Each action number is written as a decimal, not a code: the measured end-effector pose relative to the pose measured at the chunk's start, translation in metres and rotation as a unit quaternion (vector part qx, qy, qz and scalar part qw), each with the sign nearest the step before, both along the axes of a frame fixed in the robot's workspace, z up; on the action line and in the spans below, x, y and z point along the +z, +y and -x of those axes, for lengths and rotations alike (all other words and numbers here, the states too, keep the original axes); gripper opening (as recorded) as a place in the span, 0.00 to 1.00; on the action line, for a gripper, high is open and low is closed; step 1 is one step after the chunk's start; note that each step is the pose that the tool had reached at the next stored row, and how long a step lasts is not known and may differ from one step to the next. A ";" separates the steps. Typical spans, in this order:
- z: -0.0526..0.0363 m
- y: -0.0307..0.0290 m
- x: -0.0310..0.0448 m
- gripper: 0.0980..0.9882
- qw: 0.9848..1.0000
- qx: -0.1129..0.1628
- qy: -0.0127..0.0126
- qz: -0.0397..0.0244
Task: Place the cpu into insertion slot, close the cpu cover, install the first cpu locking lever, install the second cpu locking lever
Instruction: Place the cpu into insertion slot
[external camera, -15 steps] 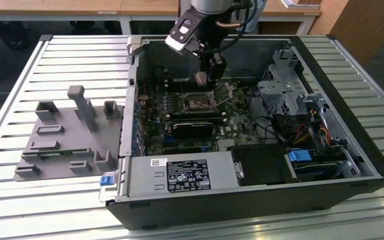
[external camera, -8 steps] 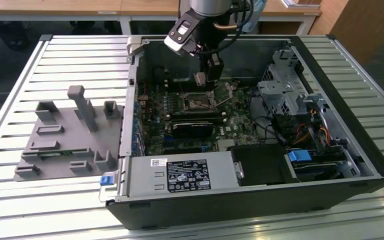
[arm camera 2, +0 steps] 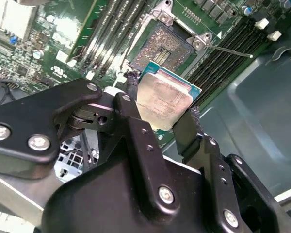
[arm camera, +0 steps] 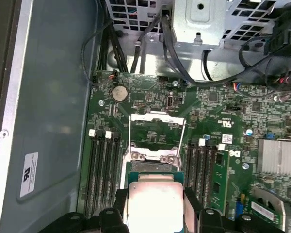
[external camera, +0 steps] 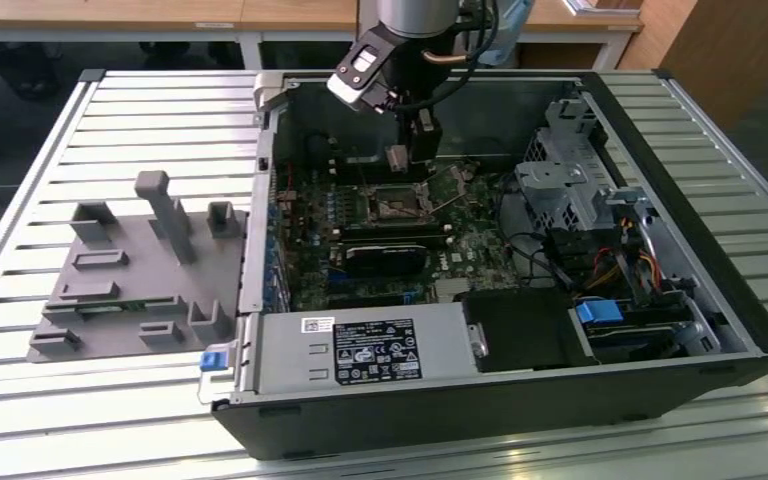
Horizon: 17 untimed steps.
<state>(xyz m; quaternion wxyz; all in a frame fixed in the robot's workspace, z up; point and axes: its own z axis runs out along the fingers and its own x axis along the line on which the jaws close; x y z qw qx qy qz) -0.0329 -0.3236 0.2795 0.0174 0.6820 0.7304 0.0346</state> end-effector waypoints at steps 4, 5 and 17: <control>0.0000 0.0023 -0.0049 0.50 1.000 -0.004 0.000 0.000; 0.0000 0.0025 -0.0059 0.50 1.000 -0.005 0.000 0.000; 0.0022 0.0030 -0.0220 0.50 1.000 -0.018 0.001 0.000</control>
